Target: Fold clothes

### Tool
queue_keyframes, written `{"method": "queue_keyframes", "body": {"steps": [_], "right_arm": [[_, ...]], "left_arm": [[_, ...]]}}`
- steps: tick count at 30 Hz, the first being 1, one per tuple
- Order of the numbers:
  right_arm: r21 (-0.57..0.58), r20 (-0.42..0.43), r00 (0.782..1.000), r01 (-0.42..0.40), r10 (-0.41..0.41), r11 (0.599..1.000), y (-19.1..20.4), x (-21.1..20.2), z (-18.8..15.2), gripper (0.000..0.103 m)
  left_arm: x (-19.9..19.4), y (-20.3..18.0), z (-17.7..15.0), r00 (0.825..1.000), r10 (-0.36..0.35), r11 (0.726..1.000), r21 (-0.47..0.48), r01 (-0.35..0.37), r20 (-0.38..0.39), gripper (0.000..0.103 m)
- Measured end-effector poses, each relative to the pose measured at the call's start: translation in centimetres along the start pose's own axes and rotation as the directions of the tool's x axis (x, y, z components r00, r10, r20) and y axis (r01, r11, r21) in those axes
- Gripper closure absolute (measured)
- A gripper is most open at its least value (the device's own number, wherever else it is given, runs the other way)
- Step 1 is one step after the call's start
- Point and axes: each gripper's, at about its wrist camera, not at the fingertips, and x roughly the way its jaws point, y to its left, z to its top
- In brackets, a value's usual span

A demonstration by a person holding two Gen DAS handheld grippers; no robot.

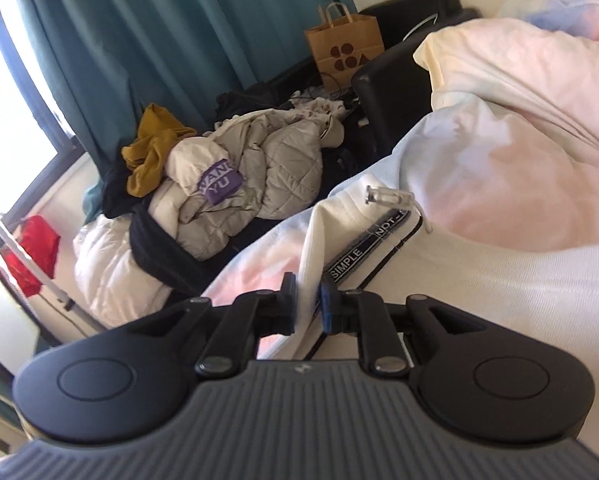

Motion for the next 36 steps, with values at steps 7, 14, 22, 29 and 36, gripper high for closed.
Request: {"method": "queue_keyframes", "body": {"steps": [7, 14, 22, 29, 36], "right_arm": [[0.13, -0.028, 0.991, -0.124, 0.128, 0.984, -4.0, -7.7, 2.9, 0.055], [0.229, -0.018, 0.992, -0.118, 0.125, 0.966, -9.9, -14.8, 1.8, 0.028], [0.373, -0.128, 0.976, -0.118, 0.177, 0.92, -15.9, -13.8, -2.8, 0.026], [0.35, -0.136, 0.965, -0.165, 0.224, 0.922, -15.4, -8.6, -5.2, 0.027], [0.327, -0.033, 0.981, -0.168, 0.189, 0.93, -14.5, -6.5, -5.3, 0.045]], "left_arm": [[-9.3, 1.6, -2.3, 0.981, -0.183, 0.983, 0.005, 0.183, 0.072, 0.054], [-15.2, 7.4, -6.6, 0.981, -0.189, 0.977, -0.096, 0.192, 0.039, 0.041], [-12.3, 13.8, -11.7, 0.981, -0.174, 0.971, -0.179, 0.157, -0.083, 0.041], [-5.8, 13.4, -12.0, 0.977, -0.2, 0.962, -0.205, 0.182, -0.068, 0.04], [-3.3, 12.0, -10.6, 0.984, -0.176, 0.972, -0.163, 0.169, -0.035, 0.085]]}}
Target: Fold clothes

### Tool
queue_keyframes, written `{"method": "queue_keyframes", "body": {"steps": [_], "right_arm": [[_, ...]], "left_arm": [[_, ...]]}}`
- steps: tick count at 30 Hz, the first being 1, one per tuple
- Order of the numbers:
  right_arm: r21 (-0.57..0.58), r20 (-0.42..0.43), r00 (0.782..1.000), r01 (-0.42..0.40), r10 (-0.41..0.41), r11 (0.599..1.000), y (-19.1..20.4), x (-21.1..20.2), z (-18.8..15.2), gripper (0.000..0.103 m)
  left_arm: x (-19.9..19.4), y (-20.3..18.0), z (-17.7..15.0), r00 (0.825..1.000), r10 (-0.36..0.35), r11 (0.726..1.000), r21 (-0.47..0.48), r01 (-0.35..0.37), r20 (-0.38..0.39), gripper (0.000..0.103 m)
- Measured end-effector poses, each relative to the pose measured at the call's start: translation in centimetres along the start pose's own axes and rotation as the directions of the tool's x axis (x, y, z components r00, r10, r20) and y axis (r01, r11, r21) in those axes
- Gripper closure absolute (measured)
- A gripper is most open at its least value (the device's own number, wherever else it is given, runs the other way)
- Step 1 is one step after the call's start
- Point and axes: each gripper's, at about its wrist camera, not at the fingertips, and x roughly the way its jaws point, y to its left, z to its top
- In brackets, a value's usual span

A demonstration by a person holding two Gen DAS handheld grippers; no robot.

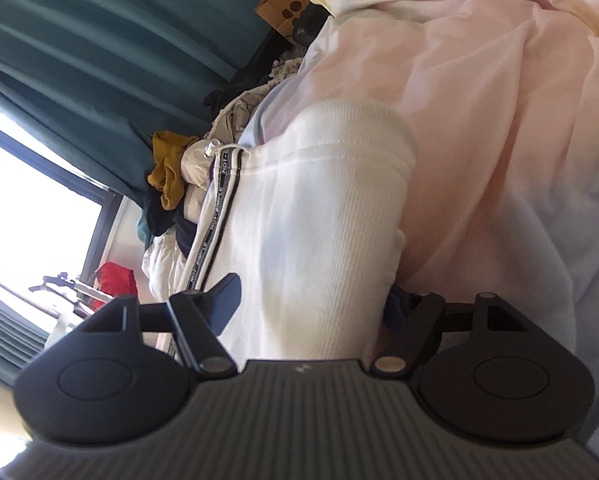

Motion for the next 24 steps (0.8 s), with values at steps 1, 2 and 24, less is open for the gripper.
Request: {"method": "queue_keyframes", "body": {"steps": [1, 2, 24], "right_arm": [[-0.009, 0.015, 1.0, 0.014, -0.014, 1.0, 0.1, -0.2, 0.0, 0.06], [-0.014, 0.022, 1.0, 0.019, -0.018, 1.0, 0.2, -0.4, 0.0, 0.063], [0.058, 0.083, 0.996, -0.02, 0.015, 0.998, -0.6, -19.2, -1.7, 0.085]], "left_arm": [[-0.2, -0.1, 0.1, 1.0, -0.004, 1.0, -0.004, 0.004, 0.002, 0.087], [-0.5, -0.2, 0.2, 1.0, -0.009, 1.0, -0.001, 0.009, 0.006, 0.089], [-19.3, 5.8, -1.6, 0.996, -0.085, 0.996, 0.002, 0.085, -0.01, 0.092]]}}
